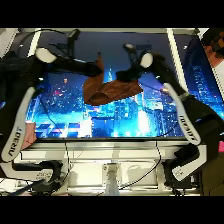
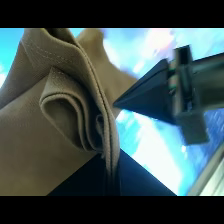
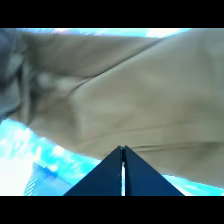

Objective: Fold the clothes and pants, and hang the long-sleeved shirts on hangers.

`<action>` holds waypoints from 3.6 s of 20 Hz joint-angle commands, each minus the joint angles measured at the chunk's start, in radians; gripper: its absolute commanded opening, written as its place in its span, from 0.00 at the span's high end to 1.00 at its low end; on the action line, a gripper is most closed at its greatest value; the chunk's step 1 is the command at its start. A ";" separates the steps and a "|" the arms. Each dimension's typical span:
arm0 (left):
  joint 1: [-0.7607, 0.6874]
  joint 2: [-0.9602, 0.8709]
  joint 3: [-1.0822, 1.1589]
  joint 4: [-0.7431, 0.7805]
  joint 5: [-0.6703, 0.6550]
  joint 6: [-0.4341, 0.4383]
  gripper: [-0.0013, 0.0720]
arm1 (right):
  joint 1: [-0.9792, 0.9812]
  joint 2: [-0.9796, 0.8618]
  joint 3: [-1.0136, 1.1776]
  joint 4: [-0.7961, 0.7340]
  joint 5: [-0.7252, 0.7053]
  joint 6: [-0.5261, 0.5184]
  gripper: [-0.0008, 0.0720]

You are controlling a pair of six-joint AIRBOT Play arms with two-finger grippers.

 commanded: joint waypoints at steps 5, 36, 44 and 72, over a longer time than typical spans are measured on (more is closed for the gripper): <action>-0.292 -0.116 0.000 -0.051 0.447 0.001 0.60 | -0.188 0.080 0.000 -0.038 0.083 -0.001 0.97; -0.042 -0.087 0.000 -0.052 0.106 -0.003 0.02 | -0.294 -0.350 -0.001 0.345 0.159 -0.293 0.03; -0.015 -0.084 0.000 -0.051 0.106 0.056 0.02 | -0.166 -0.336 -0.001 0.242 0.083 -0.368 0.97; 0.313 0.268 0.000 0.454 -0.050 0.163 0.02 | -1.173 0.243 -0.150 -0.372 0.463 0.059 0.97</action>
